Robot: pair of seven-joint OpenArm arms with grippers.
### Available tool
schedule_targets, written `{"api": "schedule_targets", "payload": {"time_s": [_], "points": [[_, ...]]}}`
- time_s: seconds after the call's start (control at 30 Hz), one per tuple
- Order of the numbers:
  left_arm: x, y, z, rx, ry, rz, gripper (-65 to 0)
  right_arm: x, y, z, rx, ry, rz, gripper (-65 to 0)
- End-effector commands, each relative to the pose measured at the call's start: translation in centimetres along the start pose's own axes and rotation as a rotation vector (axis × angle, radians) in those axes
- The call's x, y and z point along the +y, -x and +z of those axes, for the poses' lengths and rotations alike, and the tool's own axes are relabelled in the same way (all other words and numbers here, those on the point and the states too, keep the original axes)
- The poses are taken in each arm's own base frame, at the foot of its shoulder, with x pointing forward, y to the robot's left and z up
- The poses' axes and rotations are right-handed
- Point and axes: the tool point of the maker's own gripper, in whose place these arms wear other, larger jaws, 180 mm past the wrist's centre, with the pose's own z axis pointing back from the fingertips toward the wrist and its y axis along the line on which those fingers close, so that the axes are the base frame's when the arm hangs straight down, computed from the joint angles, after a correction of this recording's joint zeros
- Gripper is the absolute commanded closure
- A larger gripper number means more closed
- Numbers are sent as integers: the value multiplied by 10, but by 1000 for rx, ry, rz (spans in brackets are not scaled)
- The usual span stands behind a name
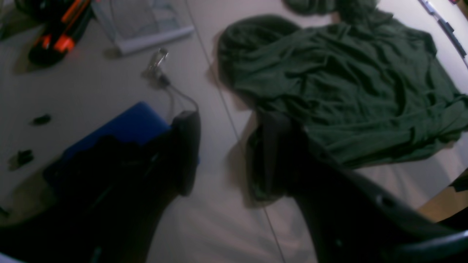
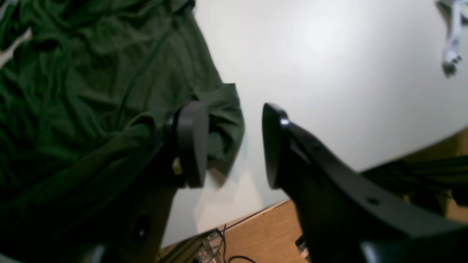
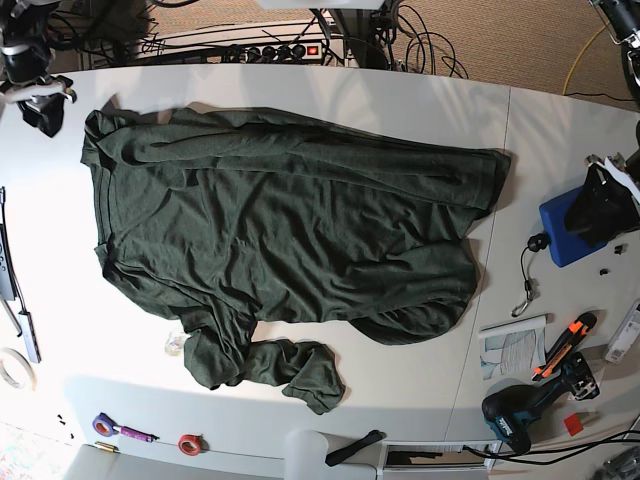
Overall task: Layout the t-shirt on the table in an organized manner, then fold the t-shirt properly
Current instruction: 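Release the sleeve and lift both grippers off the shirt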
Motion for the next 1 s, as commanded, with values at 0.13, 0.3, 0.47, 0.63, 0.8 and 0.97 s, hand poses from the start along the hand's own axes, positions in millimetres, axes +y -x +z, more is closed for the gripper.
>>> {"api": "schedule_targets", "payload": {"time_s": [0.13,0.3,0.47,0.63,0.8,0.97], "points": [[-1,-11,6,-29,7,-25,-292,-20,-10,6,-69,71,-46,-245],[-4,-12,6,-42,23,-15,-292,-31,4,-14,-59,51,-163,-245],[-4,-12,6,-41,23,-16,-292,-32,29,-32,-17,0,-278,-245],[-4,-12,6,-42,23,-16,-292,-29,43,-37,11,-44,-315,-245],[-5,-12,6,-42,23,-15,-292,-22,40,-39,7,-78,-295,-245],[-4,-12,6,-42,23,-15,-292,6,51,-58,80,-135,-224,-245]]}}
